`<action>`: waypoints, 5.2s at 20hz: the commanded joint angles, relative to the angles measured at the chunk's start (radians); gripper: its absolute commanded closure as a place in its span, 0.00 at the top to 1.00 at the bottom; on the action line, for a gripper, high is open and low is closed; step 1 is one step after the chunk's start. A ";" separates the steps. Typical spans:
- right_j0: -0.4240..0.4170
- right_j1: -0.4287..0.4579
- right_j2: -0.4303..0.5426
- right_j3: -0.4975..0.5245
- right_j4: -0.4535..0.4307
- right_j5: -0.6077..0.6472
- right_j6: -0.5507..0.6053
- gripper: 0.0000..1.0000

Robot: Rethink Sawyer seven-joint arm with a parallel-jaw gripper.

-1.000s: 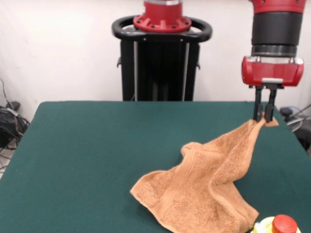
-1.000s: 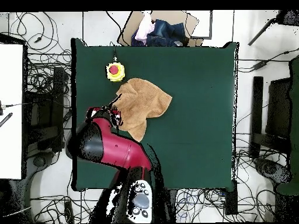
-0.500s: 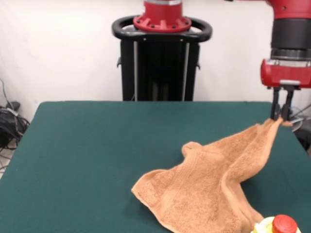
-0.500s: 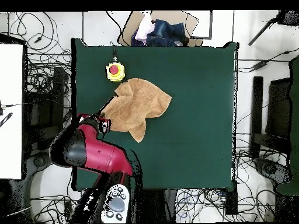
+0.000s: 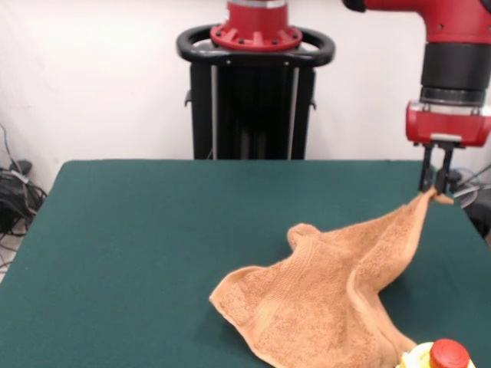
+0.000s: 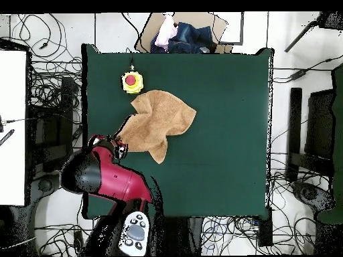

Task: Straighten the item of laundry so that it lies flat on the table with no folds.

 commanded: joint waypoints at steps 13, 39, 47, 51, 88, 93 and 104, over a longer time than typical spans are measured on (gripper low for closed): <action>-0.028 0.068 0.164 0.039 0.041 -0.090 0.404 0.00; 0.133 0.121 0.035 -0.040 0.241 -0.115 0.399 1.00; 0.064 0.080 0.056 -0.007 0.178 -0.092 0.367 1.00; -0.091 -0.043 0.089 0.100 0.035 -0.051 0.262 1.00; -0.354 -0.100 0.134 0.070 -0.325 0.031 0.175 1.00; -0.385 -0.098 0.153 0.058 -0.352 0.046 0.179 1.00; -0.309 -0.064 0.070 0.004 -0.335 0.046 0.185 1.00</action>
